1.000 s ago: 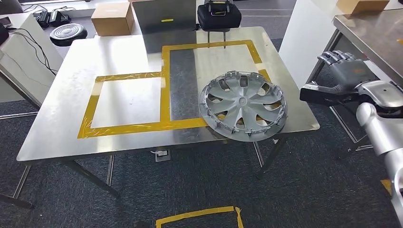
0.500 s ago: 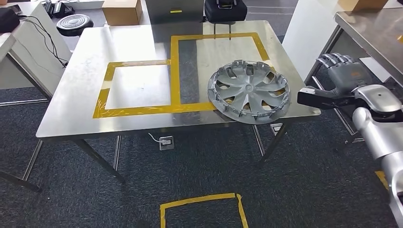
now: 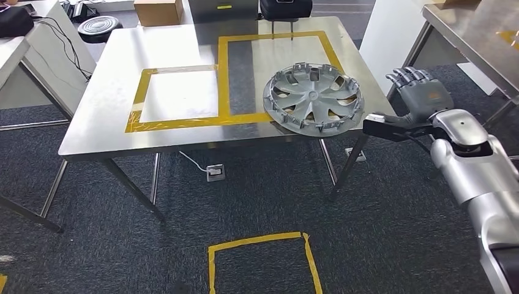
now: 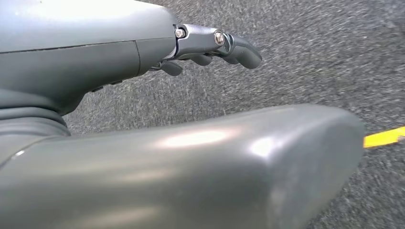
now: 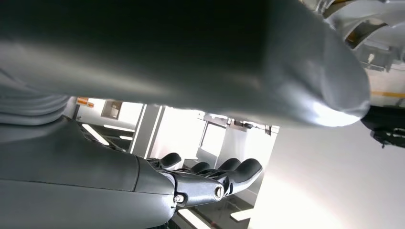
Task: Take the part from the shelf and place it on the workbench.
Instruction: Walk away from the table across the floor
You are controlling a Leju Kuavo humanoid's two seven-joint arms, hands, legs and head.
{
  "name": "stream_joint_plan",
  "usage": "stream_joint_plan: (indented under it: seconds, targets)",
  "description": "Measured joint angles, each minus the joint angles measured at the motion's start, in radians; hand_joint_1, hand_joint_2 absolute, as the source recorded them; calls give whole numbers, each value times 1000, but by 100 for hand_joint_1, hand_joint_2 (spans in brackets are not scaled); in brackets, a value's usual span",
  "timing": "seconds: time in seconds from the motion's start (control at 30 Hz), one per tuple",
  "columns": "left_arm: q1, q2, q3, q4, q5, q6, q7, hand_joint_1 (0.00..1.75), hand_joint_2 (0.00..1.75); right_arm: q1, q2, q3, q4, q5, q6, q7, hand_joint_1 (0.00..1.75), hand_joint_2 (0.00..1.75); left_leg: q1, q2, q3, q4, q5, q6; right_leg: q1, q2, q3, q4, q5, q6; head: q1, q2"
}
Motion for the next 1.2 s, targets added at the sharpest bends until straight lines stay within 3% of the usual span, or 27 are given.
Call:
stream_joint_plan:
  seconds: [0.03, 0.07, 0.13, 0.17, 0.2, 0.27, 0.3, 0.33, 0.37, 0.43, 0.5, 0.53, 0.57, 0.63, 0.67, 0.7, 0.8, 0.83, 0.87, 0.9, 0.97, 1.03, 1.07, 1.1, 1.2]
  targets:
    - [0, 0, 1, -1, 0, 1, 0, 0, 0, 5, 1, -1, 0, -2, -8, -2, 0, 0, -3, -3, 28, -44, -13, 8, 0, -1, -2, -2, 10, 7, 0, 0]
    - [0, 1, 1, -1, 0, 3, 1, 0, 0, 10, 2, -1, 0, -3, -14, -2, 0, 0, -6, -5, 36, -64, -18, 17, -1, -1, -2, -6, 19, 15, 1, 0]
    - [1, 3, 2, -1, -3, 6, 5, 0, 0, 24, 3, -1, 1, -6, -17, -4, 0, 0, -9, -3, 24, -68, 0, 37, -5, -1, -5, -13, 29, 28, 1, 0]
    - [2, 4, 2, -1, -4, 7, 7, 0, 0, 30, 3, -1, 1, -7, -18, -3, 0, 0, -8, 0, 14, -70, 13, 46, -6, -1, -13, -1, 9, 32, 3, 0]
    - [2, 4, 3, 0, -6, 8, 8, 0, 0, 36, 3, -1, 2, -8, -18, -3, 0, 0, -8, 2, 2, -73, 27, 55, -7, 0, -27, 32, -31, 34, 4, 0]
    - [3, 4, 3, -1, -7, 8, 10, 0, 0, 44, 4, -1, 3, -9, -19, -3, 0, 0, -11, 5, -30, -73, 53, 65, -4, 0, -62, 152, -137, 36, 8, 0]
    - [3, 4, 3, -1, -8, 8, 11, 0, 0, 48, 5, -1, 4, -9, -20, -3, 0, 0, -14, 6, -47, -73, 66, 67, -2, 0, -75, 216, -171, 35, 8, 0]
    - [4, 4, 4, -1, -9, 8, 11, 0, 0, 54, 6, -1, 5, -9, -21, -3, 0, 0, -16, 6, -63, -72, 79, 69, 1, 0, -76, 262, -181, 33, 9, 0]
    - [4, 5, 4, -1, -10, 8, 11, 0, 0, 60, 7, -2, 6, -9, -23, -3, 0, 0, -18, 7, -79, -71, 91, 70, 5, 0, -62, 278, -170, 30, 9, 0]
    - [3, 5, 5, -1, -14, 8, 11, 0, 0, 69, 9, -5, 8, -9, -28, -3, 0, 0, -22, 7, -106, -68, 112, 69, 14, 0, 19, 210, -125, 17, 9, 0]
    - [2, 4, 5, -1, -17, 8, 11, 0, 0, 70, 11, -11, 7, -10, -36, -3, 0, 0, -25, 6, -124, -66, 131, 64, 24, -1, 122, 74, -129, 1, 9, 0]
    - [2, 4, 5, -1, -17, 8, 12, 0, 0, 71, 12, -15, 7, -10, -39, -2, 0, 0, -25, 6, -127, -67, 139, 59, 29, -1, 153, 24, -140, -6, 9, 0]
    - [2, 4, 5, -1, -17, 8, 12, 0, 0, 72, 12, -19, 7, -11, -43, -2, 0, 0, -25, 6, -128, -69, 149, 53, 33, -2, 166, -4, -149, -13, 10, 0]
    - [3, 5, 5, -1, -18, 8, 13, 0, 0, 78, 16, -25, 6, -11, -46, 0, 0, 0, -23, 6, -131, -76, 162, 41, 31, -2, 160, -17, -132, -23, 12, 0]
    - [3, 6, 5, -1, -18, 7, 14, 0, 0, 82, 19, -29, 6, -11, -47, 1, 0, 0, -23, 5, -136, -69, 150, 34, 28, -3, 154, -20, -120, -29, 12, 0]
    - [4, 7, 6, -1, -18, 7, 14, 0, 0, 86, 23, -32, 6, -11, -48, 2, 0, 0, -22, 4, -146, -45, 119, 26, 23, -4, 146, -24, -108, -34, 11, 0]
    - [4, 9, 8, -1, -18, 7, 14, 0, 0, 113, 27, -50, 0, -20, -53, 3, 0, 0, -10, 3, -189, 126, -21, 5, 18, -6, 108, -25, -74, -36, 7, 0]
    - [4, 10, 8, -1, -18, 7, 14, 0, 0, 128, 28, -59, -5, -27, -57, 3, 0, 0, -6, 3, -194, 177, -38, 0, 17, -6, 94, -25, -63, -34, 6, 0]
    - [5, 11, 9, -1, -18, 7, 14, 0, 0, 144, 28, -71, -10, -37, -62, 2, 0, 0, -3, 3, -185, 200, -31, -4, 15, -6, 80, -24, -53, -31, 6, 0]
    - [5, 12, 9, -1, -18, 7, 14, 0, 0, 162, 28, -83, -17, -51, -67, -1, 0, 0, 0, 4, -160, 190, -8, -6, 13, -7, 67, -24, -44, -27, 6, 0]
    - [5, 13, 10, -1, -18, 7, 12, 0, 0, 204, 28, -118, -41, -95, -81, -14, 0, 0, 5, 3, -67, 78, 25, -11, 10, -8, 44, -22, -29, -16, 5, 0]
    - [6, 13, 13, -1, -18, 6, 9, 0, 0, 260, 30, -168, -78, -174, -95, -45, 0, 0, 5, -3, 17, -46, 9, -2, 10, -9, 34, -20, -17, -3, 5, 0]
    - [7, 12, 15, 0, -17, 5, 8, 0, 0, 296, 34, -200, -99, -229, -101, -69, 0, 0, 3, -5, 34, -77, -4, 5, 11, -10, 33, -22, -11, 4, 4, 0]
    - [9, 12, 17, 0, -17, 5, 9, 0, 0, 338, 42, -238, -124, -297, -105, -99, 0, 0, 2, -8, 39, -89, -6, 14, 11, -11, 36, -25, -9, 4, 4, 0]
    - [16, 12, 21, 0, -18, 4, 18, 0, 0, 483, 90, -373, -209, -488, -99, -190, 0, 0, 2, -9, 36, -93, 1, 26, 13, -13, 40, -33, -3, -27, 6, 0]
